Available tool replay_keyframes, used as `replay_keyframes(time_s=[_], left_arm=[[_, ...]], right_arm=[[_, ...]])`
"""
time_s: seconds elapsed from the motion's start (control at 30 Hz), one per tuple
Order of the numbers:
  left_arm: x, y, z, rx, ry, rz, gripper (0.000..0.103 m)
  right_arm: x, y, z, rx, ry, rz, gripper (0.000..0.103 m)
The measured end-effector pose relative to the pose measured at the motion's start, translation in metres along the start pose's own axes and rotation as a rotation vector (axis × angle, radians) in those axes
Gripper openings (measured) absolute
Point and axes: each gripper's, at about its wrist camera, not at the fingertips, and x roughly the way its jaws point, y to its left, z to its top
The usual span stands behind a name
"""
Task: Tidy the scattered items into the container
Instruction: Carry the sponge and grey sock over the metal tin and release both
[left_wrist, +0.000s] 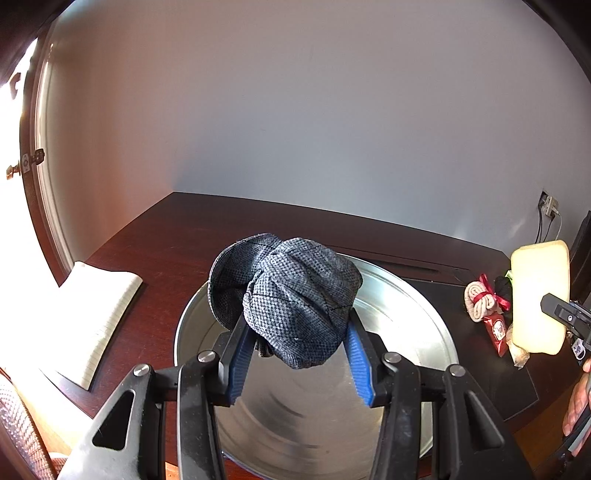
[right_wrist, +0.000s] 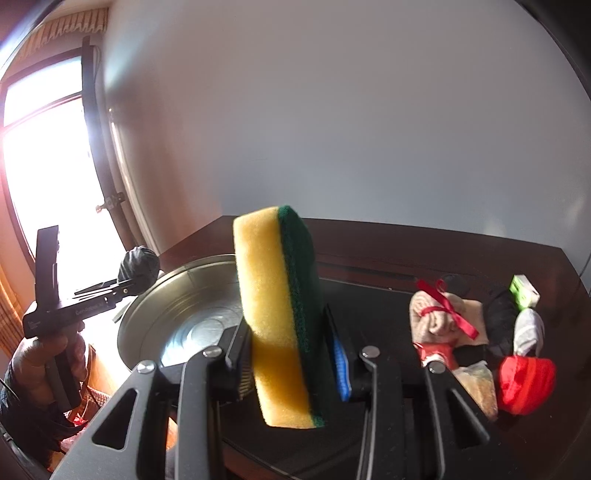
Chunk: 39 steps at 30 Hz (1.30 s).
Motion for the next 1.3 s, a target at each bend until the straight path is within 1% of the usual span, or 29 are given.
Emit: replay_keyframes(time_s=[0.33, 0.53, 0.77, 0.97, 1.07, 1.1, 1.13, 1.2, 1.23, 1.3], left_arm=[[0.003, 0.027, -0.003, -0.038, 0.009, 0.036, 0.049], [0.01, 0.036, -0.006, -0.051, 0.024, 0.041, 0.049], [0.019, 0.049, -0.007, -0.071, 0.046, 0.06, 0.049], [0.025, 0.054, -0.008, -0.081, 0.063, 0.068, 0.05], [0.028, 0.053, -0.01, -0.08, 0.078, 0.066, 0.053], [0.028, 0.052, -0.01, -0.079, 0.081, 0.062, 0.056], [0.029, 0.051, -0.011, -0.078, 0.085, 0.059, 0.059], [0.029, 0.048, -0.011, -0.075, 0.089, 0.057, 0.063], [0.029, 0.047, -0.012, -0.074, 0.091, 0.056, 0.065], [0.029, 0.046, -0.012, -0.076, 0.093, 0.055, 0.066]], right_arm=[[0.031, 0.032, 0.017, -0.067, 0.012, 0.058, 0.036], [0.064, 0.055, 0.023, -0.115, 0.051, 0.099, 0.036], [0.101, 0.083, 0.016, -0.181, 0.119, 0.109, 0.036], [0.115, 0.093, 0.012, -0.209, 0.144, 0.113, 0.036], [0.119, 0.096, 0.011, -0.222, 0.152, 0.11, 0.037], [0.12, 0.097, 0.01, -0.225, 0.154, 0.11, 0.037], [0.121, 0.098, 0.01, -0.228, 0.156, 0.109, 0.038], [0.122, 0.098, 0.009, -0.228, 0.157, 0.108, 0.044], [0.122, 0.097, 0.009, -0.225, 0.156, 0.109, 0.044], [0.122, 0.095, 0.008, -0.218, 0.153, 0.11, 0.044]])
